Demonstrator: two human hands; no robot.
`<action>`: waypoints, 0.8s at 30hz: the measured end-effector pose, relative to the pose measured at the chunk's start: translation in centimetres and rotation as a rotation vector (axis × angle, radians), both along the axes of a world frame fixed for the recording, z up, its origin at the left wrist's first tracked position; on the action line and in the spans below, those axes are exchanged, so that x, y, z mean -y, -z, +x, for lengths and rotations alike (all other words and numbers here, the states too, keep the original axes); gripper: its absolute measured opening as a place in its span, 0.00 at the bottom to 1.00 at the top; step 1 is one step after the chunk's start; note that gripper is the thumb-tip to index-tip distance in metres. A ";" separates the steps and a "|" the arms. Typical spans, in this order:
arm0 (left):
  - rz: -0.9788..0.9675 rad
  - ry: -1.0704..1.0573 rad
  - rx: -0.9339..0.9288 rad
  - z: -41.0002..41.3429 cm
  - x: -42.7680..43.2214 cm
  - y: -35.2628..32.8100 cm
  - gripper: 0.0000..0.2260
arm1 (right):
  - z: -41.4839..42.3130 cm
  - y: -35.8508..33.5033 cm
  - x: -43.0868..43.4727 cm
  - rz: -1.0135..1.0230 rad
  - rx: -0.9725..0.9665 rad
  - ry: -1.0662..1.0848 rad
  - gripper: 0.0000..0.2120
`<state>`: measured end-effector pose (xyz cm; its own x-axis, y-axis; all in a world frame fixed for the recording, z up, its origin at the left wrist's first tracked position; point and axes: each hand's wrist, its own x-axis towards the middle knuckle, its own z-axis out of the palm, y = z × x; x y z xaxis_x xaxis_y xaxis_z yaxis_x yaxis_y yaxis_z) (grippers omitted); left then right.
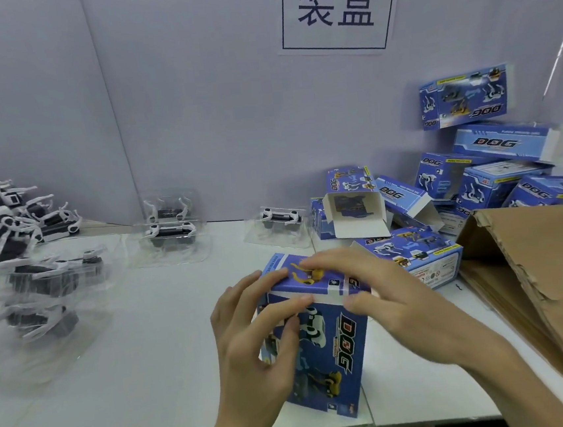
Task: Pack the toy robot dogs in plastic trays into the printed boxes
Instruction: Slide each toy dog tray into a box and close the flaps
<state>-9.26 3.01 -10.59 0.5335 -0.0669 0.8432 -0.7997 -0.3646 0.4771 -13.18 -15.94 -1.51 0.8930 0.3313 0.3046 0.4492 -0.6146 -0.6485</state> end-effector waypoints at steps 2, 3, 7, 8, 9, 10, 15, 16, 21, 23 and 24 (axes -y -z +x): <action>0.025 -0.037 0.016 0.1 0.1 -0.1 0.12 | 0.0 0.5 0.7 0.152 0.069 0.057 0.14; 0.034 -0.053 0.027 0.0 0.2 -0.2 0.12 | 0.0 0.9 0.9 0.162 0.130 0.082 0.10; 0.060 -0.039 0.053 -0.2 0.9 -0.9 0.11 | 0.1 2.6 0.8 0.261 0.235 0.075 0.07; 0.077 -0.027 0.065 -0.4 1.0 -1.0 0.11 | 0.1 2.9 0.6 0.293 0.250 0.072 0.07; 0.096 -0.013 0.079 -0.5 1.2 -1.1 0.11 | 0.2 3.1 0.6 0.309 0.271 0.077 0.07; 0.115 0.000 0.092 -0.6 1.4 -1.3 0.11 | 0.2 3.3 0.5 0.310 0.291 0.089 0.07; 0.104 0.021 0.068 -0.3 1.7 -1.5 0.09 | -0.2 4.6 0.6 0.084 0.309 0.094 0.19; 0.102 0.023 0.064 -0.1 1.6 -1.5 0.09 | -0.3 4.7 0.6 0.074 0.305 0.088 0.21; 0.082 0.054 0.032 0.1 1.5 -1.8 0.08 | 0.0 4.4 0.7 0.081 0.309 0.091 0.23; 0.065 0.062 0.009 0.2 1.7 -2.0 0.07 | 0.2 4.3 0.6 0.090 0.297 0.088 0.23; 0.064 0.061 -0.002 0.2 1.8 -2.0 0.06 | 0.2 4.2 0.5 0.092 0.294 0.089 0.23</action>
<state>-9.09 1.21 -8.59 0.5281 -0.1527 0.8353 -0.8206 -0.3447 0.4558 -13.00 -16.48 -5.74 0.7864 0.2148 0.5792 0.5728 -0.6048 -0.5533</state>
